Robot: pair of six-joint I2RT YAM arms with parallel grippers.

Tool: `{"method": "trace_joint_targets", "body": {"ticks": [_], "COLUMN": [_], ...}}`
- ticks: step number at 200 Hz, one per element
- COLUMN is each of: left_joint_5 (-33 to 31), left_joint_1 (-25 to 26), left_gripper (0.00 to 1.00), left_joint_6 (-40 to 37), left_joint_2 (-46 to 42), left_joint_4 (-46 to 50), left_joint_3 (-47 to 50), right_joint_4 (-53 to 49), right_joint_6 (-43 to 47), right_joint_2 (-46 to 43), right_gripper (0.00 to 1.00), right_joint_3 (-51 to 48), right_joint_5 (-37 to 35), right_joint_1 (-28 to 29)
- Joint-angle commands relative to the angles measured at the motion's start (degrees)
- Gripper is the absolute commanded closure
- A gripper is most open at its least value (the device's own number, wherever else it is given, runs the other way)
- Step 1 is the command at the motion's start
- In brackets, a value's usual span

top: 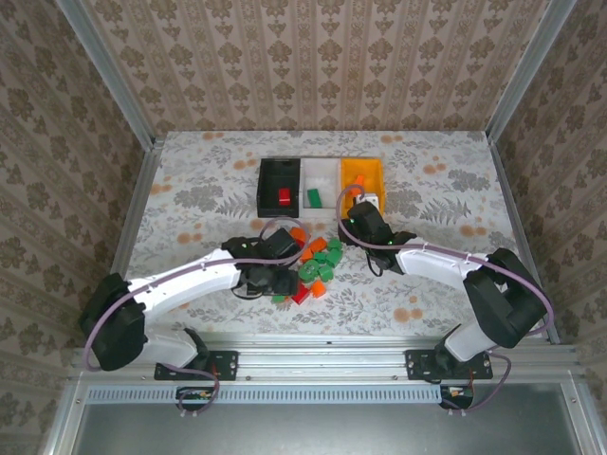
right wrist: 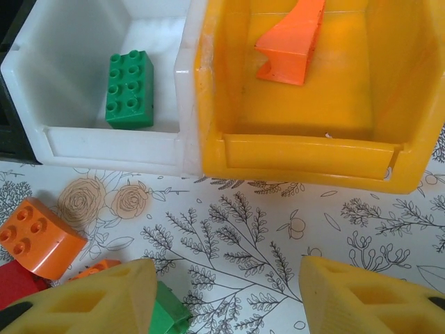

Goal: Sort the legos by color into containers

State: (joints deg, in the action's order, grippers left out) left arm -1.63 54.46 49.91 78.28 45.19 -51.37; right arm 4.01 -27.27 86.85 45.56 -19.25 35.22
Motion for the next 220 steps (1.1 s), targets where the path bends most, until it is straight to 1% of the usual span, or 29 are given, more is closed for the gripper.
{"method": "trace_joint_targets", "body": {"ticks": [1,52,106,128,141,161,187,206,220], "left_joint_5": [-2.20,-4.04,-2.63,-3.10,-3.54,-4.11,-4.50,-4.81,-5.76], "left_joint_1": [0.90,1.10,1.16,1.23,1.20,1.22,1.19,1.18,1.26], "left_gripper": [0.31,0.42,0.46,0.51,0.58,0.64,0.68,0.73,0.74], "left_joint_6": [3.57,3.86,4.42,4.41,4.41,4.04,3.46,3.31,2.41], "left_joint_2": [2.86,5.09,6.07,5.67,4.93,4.09,3.58,3.21,1.93], "left_joint_4": [-1.24,-1.97,-5.06,-5.08,-4.93,-4.41,-3.84,-2.74,-0.51], "left_joint_3": [0.76,1.43,3.95,4.07,4.00,3.68,3.08,2.22,0.05], "right_joint_4": [-0.29,-0.31,-0.29,-0.01,0.05,0.20,0.31,0.30,0.35], "right_joint_6": [-0.77,-0.68,-0.68,-0.68,-0.68,-0.68,-0.73,-0.68,-0.77], "right_joint_2": [-1.40,-1.94,-2.02,-2.28,-2.22,-2.12,-1.95,-2.08,-2.21], "right_gripper": [0.42,0.43,0.43,0.43,0.43,0.43,0.43,0.43,0.43], "right_joint_3": [-0.76,-0.91,-1.04,-1.26,-1.26,-1.26,-1.26,-1.34,-1.44], "right_joint_5": [-1.85,-1.82,-1.72,-1.67,-1.60,-1.50,-1.40,-1.41,-1.71], "right_joint_1": [0.37,0.42,0.38,0.33,0.37,0.37,0.37,0.38,0.37]}}
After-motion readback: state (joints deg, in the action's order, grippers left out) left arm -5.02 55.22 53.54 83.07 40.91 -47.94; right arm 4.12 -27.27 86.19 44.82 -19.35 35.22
